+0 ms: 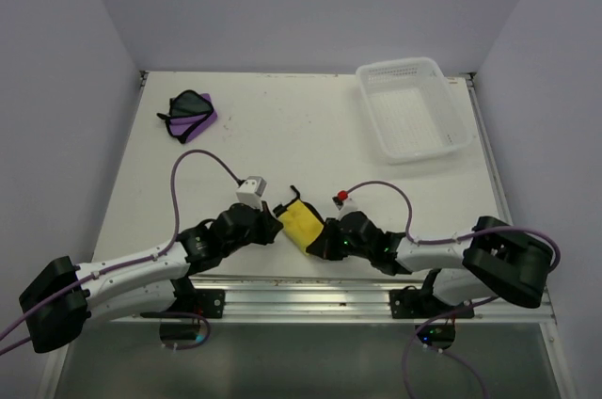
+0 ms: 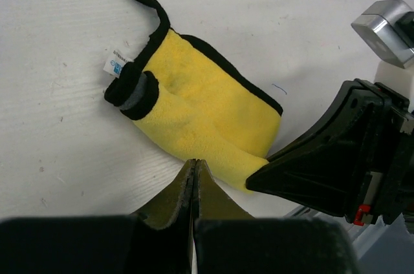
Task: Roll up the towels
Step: Roll the towel
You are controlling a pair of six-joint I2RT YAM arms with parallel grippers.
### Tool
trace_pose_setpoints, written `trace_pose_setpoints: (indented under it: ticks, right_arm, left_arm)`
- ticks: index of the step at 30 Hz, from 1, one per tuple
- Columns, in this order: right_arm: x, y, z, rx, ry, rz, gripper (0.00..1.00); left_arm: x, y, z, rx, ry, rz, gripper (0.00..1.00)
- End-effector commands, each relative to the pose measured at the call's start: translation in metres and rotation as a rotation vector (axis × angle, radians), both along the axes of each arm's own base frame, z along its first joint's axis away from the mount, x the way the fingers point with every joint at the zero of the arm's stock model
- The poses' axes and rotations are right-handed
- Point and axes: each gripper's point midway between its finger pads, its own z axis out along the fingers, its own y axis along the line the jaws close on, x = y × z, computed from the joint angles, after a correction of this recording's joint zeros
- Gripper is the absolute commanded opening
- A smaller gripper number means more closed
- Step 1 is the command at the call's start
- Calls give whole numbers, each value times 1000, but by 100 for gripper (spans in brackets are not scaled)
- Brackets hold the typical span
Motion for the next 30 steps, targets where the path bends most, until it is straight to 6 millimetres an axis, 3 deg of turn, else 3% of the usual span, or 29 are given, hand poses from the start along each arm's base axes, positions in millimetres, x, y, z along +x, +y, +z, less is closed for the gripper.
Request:
trace_pose_setpoints:
  ticks: [1,14,30]
  right_arm:
    - [-9,9,6,128,100,2,0]
    - [-3,8,13,387,278,-89,0]
    - [-2,7,0,472,333,-120,0]
  left_arm:
    - [3,-9,14,-38,-50,-39,0]
    - [-1,-24,24,-88,-90,-119,0]
    - [-5,-49,-7,-110,-100,-203,0]
